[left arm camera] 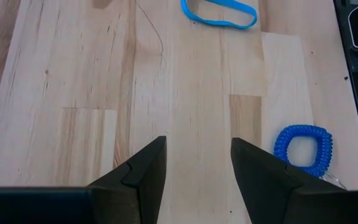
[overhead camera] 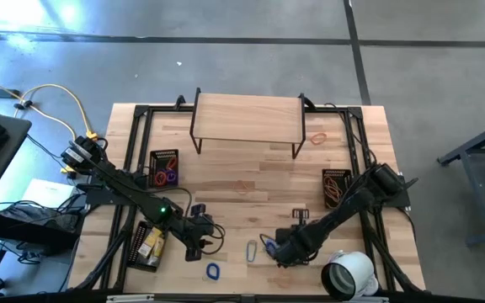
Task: Pick & Place Office Desk Supplies
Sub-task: Put the violet spring keychain into the top left black bin
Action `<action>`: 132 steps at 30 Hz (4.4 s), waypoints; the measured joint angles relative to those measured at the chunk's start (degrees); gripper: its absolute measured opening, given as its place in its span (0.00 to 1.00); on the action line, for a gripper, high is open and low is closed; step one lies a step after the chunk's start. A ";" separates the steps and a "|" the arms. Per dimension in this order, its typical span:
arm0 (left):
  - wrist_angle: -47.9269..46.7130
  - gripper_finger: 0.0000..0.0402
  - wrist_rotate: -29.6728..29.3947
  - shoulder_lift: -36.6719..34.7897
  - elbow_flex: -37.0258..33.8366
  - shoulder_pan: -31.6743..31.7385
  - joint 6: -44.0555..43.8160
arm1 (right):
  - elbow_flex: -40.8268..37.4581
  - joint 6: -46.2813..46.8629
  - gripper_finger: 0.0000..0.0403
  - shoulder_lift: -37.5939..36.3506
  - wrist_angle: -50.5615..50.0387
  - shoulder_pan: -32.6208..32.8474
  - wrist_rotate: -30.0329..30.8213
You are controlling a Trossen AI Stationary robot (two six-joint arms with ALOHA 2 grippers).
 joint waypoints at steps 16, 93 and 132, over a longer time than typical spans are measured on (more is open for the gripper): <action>18.07 0.43 -0.13 0.00 0.00 5.36 9.85 | 0.26 -3.36 0.01 -13.79 11.92 1.86 37.44; 39.69 0.42 -5.96 0.00 0.04 9.45 9.66 | 0.31 -32.07 0.01 -6.93 44.88 -0.64 54.13; 33.87 0.03 -5.94 0.00 0.04 8.73 9.56 | 0.33 -30.01 0.02 -6.97 44.42 -1.38 40.60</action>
